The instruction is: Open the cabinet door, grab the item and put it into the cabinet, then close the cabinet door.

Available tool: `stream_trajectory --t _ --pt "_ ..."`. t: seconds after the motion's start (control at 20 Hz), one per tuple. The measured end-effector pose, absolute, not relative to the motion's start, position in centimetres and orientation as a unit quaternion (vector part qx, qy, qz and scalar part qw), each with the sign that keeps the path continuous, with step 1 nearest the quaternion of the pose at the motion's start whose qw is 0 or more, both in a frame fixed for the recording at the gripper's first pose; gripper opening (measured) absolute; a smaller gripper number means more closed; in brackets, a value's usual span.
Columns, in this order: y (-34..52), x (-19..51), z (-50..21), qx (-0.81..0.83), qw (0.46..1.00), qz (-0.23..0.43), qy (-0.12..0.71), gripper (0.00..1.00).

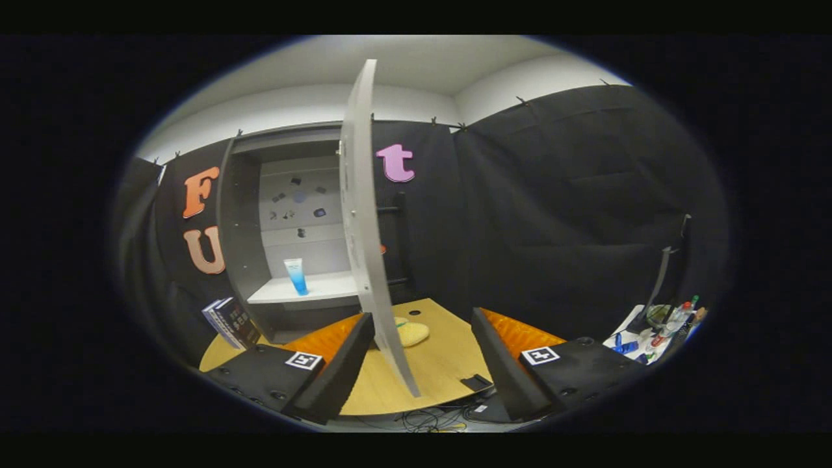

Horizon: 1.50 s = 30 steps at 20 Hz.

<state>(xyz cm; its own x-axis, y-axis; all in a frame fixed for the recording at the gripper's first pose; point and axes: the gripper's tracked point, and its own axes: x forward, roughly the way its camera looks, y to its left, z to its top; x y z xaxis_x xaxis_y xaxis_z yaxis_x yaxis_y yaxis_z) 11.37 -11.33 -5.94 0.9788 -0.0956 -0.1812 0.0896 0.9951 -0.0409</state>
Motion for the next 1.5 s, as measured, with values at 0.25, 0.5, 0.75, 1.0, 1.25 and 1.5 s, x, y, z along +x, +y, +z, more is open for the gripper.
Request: stream_trajectory --t 0.25,0.5,0.75,1.0,1.25,1.5 --pt "-13.6 12.9 -8.0 -0.01 0.993 -0.04 0.11 0.98" --pt "-12.4 14.3 -10.2 -0.025 0.991 -0.015 0.13 0.98" --pt "-11.7 14.2 -10.2 -0.026 0.991 -0.009 0.13 0.97" --pt "-8.7 13.1 -10.6 -0.037 0.991 0.011 0.13 0.96" --pt "-4.7 12.4 -11.4 -0.031 0.989 0.04 0.136 0.96" --pt "0.0 11.9 -11.8 -0.037 0.988 0.061 0.137 0.96"
